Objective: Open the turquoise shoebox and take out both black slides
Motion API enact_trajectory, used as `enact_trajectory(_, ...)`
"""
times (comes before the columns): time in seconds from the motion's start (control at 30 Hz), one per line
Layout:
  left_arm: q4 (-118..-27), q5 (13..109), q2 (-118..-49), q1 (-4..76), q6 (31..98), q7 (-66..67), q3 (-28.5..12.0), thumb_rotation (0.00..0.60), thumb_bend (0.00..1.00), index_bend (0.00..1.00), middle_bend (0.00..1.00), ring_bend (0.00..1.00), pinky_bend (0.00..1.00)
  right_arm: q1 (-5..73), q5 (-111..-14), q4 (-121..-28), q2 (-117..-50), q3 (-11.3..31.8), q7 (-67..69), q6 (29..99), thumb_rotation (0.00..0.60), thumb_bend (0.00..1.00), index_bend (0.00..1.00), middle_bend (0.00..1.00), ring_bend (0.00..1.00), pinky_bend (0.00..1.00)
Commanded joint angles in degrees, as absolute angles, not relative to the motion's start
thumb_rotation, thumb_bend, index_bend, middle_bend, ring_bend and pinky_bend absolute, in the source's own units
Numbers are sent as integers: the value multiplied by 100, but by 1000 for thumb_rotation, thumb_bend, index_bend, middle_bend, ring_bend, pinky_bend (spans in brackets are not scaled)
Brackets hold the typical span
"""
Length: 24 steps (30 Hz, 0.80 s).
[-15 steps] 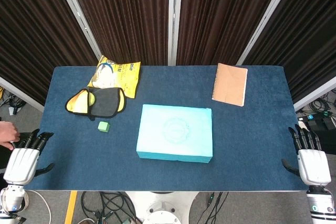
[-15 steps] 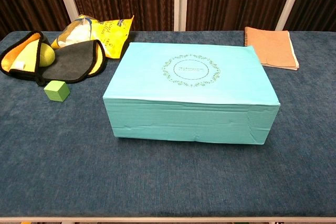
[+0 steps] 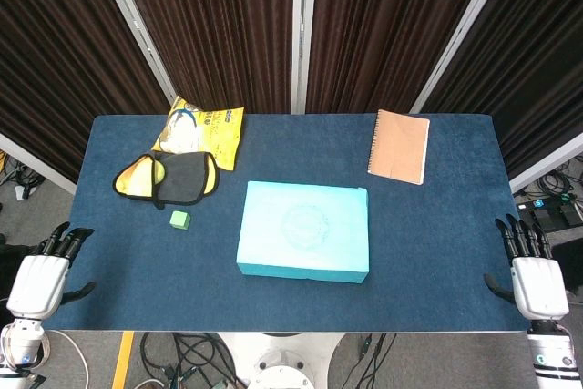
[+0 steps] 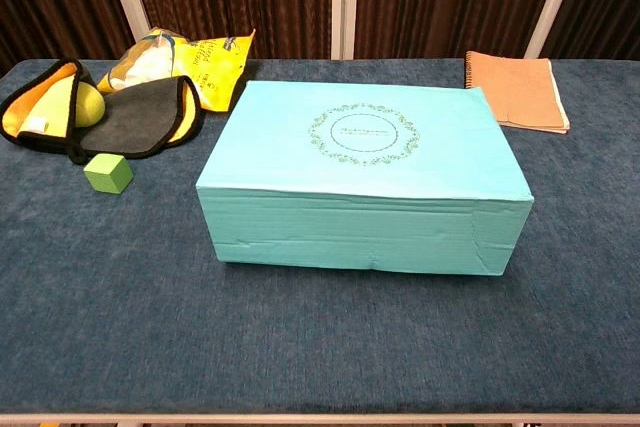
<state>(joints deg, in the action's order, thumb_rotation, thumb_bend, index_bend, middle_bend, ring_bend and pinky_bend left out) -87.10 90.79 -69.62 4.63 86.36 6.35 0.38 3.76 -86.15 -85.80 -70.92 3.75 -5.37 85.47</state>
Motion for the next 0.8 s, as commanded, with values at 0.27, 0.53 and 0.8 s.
enact_trajectory(0.27,-8478,9038,-7027,378,8705,466,69,600,1,157,171,81,293,866,-8929,-8472,-7671,590,-1187,8422,600,114,0,0,0,0)
enact_trajectory(0.53,-8431,9050,-7053,395,8690,464,65,600,1,157,171,81,293,1525,-8897,-8401,-8121,762,-1735,7711,600,118,0,0,0,0)
enact_trajectory(0.8,-8372,8989,-7039,401,8637,415,54,600,2,157,171,81,293,1918,-8830,-8281,-8504,773,-2025,7296,600,122,0,0,0,0)
